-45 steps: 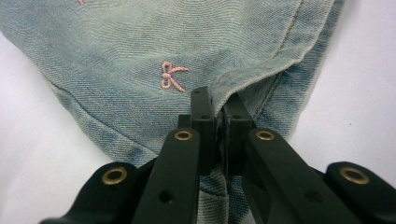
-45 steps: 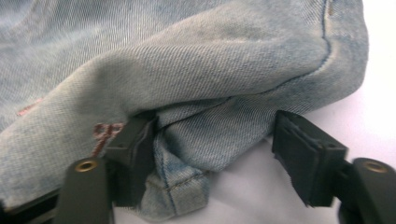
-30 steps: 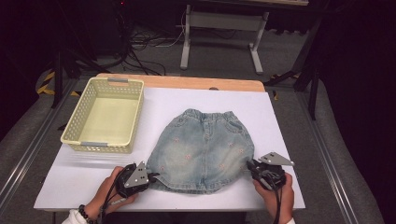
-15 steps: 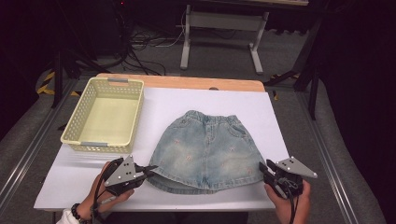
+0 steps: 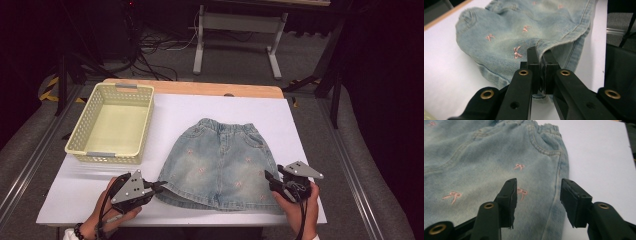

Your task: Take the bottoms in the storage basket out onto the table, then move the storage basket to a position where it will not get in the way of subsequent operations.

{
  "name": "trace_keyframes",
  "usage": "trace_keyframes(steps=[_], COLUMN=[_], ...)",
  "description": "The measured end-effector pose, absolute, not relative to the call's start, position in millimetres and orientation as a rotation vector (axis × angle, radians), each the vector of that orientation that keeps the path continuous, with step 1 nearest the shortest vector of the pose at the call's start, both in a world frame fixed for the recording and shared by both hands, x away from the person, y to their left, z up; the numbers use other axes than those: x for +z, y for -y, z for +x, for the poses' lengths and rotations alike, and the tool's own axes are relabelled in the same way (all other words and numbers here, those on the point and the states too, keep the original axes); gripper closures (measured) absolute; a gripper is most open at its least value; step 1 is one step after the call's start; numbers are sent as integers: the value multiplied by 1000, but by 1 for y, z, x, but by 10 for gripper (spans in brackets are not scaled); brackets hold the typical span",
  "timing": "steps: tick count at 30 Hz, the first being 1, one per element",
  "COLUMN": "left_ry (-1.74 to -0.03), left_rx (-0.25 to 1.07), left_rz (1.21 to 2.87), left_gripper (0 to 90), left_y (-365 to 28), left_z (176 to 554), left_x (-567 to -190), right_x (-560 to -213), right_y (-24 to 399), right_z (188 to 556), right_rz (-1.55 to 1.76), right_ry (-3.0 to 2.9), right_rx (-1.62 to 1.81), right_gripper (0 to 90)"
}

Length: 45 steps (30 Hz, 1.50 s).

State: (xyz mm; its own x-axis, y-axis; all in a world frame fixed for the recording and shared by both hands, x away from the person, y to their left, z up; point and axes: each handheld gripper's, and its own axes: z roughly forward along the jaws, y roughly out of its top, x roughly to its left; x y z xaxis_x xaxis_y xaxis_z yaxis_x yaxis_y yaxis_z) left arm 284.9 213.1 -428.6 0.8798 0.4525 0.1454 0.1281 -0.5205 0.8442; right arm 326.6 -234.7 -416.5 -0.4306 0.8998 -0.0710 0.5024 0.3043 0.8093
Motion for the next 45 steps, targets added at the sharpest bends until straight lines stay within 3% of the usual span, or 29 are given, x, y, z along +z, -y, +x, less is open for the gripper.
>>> trace_keyframes(steps=[25,38,43,45], left_ry=[-470,-446,-454,-446], left_rx=[423,422,415,418], left_rz=[2226,2280,2277,2283], left_gripper=[875,874,875,876], left_y=[-209,-202,-202,-202], left_z=[279,283,284,283], left_x=[-460,-467,-467,-467], right_x=[-430,-453,-456,-455], right_y=[222,250,256,256], right_z=[358,383,391,391], right_rz=[1177,1425,1479,1485], right_ry=[-2075,-2058,-2074,-2086], right_rx=[984,902,948,957], right_gripper=[382,369,386,476])
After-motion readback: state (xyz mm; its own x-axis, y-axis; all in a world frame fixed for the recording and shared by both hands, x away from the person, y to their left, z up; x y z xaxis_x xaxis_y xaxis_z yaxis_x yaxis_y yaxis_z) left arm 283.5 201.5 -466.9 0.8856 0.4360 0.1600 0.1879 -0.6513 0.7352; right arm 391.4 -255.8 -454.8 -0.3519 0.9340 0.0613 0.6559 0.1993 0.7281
